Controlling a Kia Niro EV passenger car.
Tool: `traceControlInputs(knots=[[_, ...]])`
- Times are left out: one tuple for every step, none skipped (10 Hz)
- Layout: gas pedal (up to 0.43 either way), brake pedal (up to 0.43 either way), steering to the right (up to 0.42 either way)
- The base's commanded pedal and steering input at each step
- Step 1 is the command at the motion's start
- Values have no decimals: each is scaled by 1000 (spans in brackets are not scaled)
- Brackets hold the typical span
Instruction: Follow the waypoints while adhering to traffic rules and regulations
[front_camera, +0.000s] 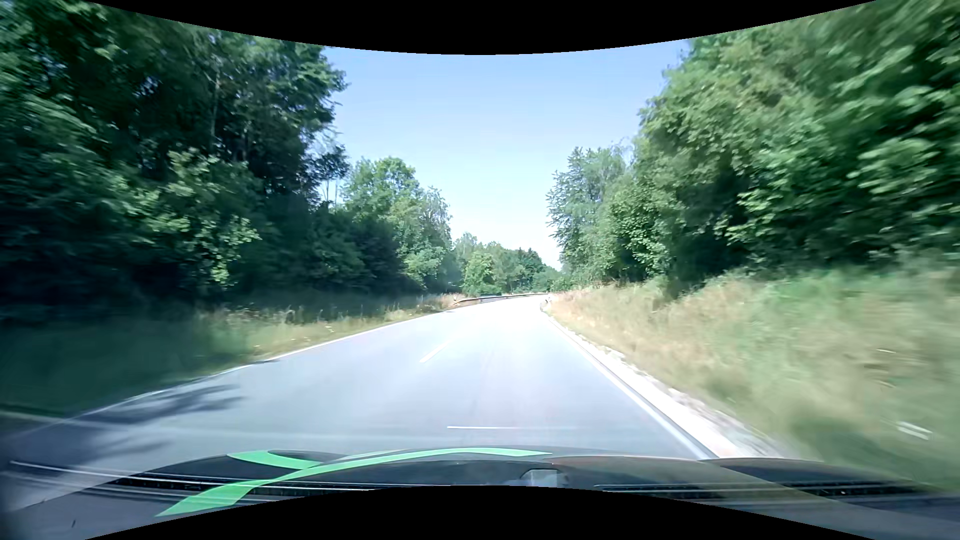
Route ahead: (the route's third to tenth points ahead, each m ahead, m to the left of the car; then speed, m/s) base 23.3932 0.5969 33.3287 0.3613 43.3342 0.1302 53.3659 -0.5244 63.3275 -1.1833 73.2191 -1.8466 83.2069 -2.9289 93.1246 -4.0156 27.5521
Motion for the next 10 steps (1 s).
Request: traceControlInputs(knots=[[157,0,8],[169,0,8],[169,0,8],[177,0,8],[197,0,9],[209,0,9],[220,0,10],[228,0,11],[240,0,10],[248,0,10]])
